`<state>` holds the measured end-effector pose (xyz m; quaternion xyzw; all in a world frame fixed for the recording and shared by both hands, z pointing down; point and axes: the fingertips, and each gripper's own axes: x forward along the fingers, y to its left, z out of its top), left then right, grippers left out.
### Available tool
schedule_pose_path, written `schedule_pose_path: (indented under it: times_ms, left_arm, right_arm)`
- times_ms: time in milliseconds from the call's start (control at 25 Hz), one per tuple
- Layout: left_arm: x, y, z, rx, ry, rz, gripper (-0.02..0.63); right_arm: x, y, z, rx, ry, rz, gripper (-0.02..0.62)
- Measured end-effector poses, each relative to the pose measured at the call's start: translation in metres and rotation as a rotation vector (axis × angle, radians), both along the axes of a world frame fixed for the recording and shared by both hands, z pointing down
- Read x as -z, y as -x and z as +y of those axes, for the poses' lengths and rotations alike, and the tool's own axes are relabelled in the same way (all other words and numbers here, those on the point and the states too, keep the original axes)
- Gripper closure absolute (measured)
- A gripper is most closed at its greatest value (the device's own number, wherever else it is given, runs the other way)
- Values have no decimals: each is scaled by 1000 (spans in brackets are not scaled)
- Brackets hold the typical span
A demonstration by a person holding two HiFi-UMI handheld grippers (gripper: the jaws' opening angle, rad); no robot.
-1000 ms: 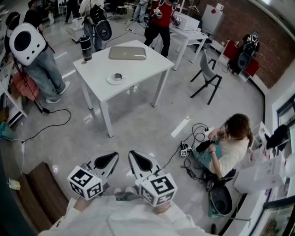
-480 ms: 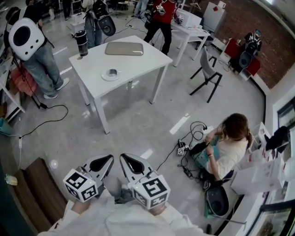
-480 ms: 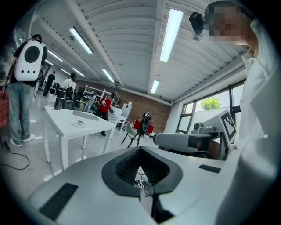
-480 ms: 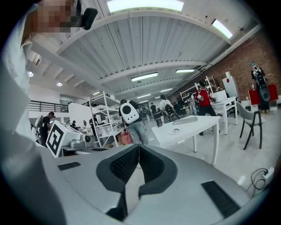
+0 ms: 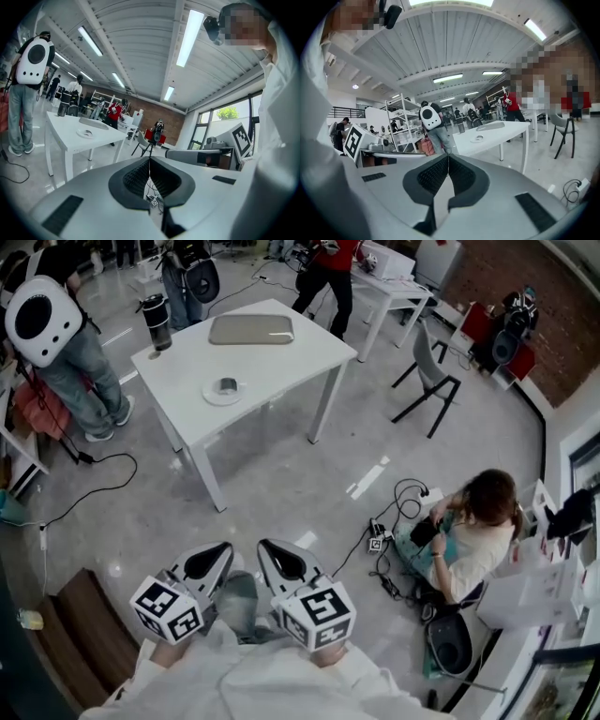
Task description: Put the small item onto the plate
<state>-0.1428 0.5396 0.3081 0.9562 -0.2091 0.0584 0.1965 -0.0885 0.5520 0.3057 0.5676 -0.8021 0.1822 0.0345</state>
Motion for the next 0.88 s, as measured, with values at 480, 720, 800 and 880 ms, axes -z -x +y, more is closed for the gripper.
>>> schedule_pose_path:
  times_ms: [480,720,800,880]
  left_arm:
    - [18,-18,-169,-80,-47,-20,597]
    - [17,-25,-225,-125,-44,-19,597]
    - [16,-28,-236,-134,-28,-13,597]
    - [14,-31,-245,-144,-20,-10,597]
  right_arm:
    - [20,-17,-172,-57,-40,47,580]
    - [16,-18,-226,-97,-35,24,580]
    - [11,-13,-234,-85,-15,22,580]
    - [6,-10,-241,-74,6,15,580]
